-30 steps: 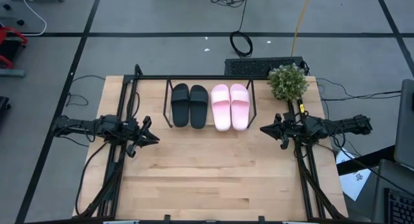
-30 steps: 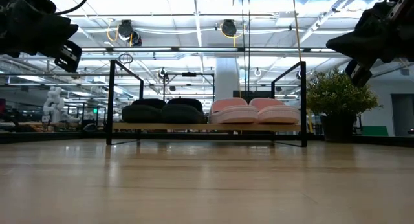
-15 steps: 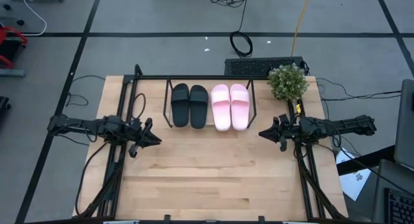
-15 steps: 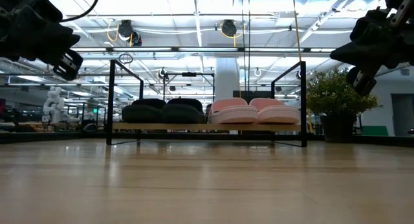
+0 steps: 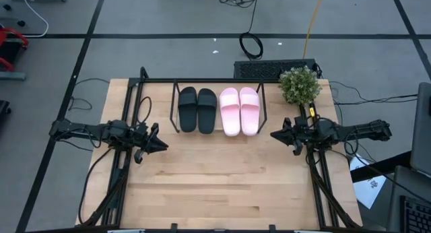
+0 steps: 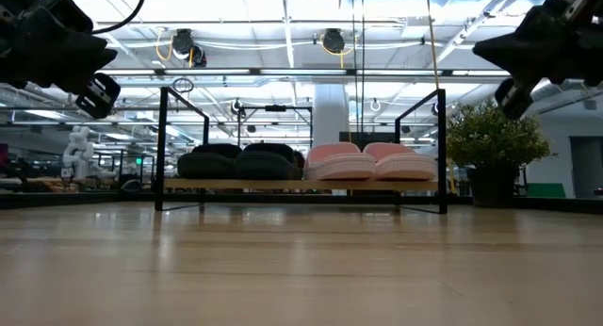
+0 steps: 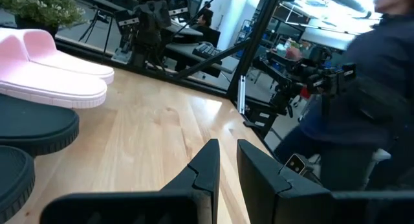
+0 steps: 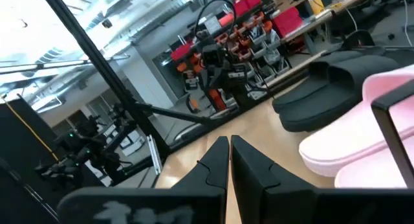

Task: Pick and place slides into the shelf
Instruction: Return to Home Position

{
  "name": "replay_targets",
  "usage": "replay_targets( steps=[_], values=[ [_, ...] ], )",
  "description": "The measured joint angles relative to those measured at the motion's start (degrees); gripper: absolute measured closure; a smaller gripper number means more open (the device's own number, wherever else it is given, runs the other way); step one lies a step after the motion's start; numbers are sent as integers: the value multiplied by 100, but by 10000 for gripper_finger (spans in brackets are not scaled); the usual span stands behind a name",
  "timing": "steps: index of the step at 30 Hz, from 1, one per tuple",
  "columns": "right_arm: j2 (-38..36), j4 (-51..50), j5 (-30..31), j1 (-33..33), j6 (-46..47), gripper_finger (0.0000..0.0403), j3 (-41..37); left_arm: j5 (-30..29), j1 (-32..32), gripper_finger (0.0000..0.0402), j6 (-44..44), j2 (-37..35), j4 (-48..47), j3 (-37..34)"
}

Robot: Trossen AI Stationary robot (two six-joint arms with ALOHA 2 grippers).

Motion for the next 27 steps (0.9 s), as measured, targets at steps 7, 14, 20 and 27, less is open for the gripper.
replay_targets(
  steps=[7, 14, 20, 27],
  values=[
    [2, 73, 0, 0, 10, 394, 3, 0, 0, 350, 4, 0, 3, 0],
    [2, 90, 0, 0, 2, 394, 13, 0, 0, 350, 7, 0, 1, -2],
    [2, 98, 0, 0, 2, 394, 22, -2, 0, 350, 7, 0, 3, 0],
    [2, 98, -2, 0, 9, 394, 22, -2, 0, 350, 9, 0, 3, -1]
  ],
)
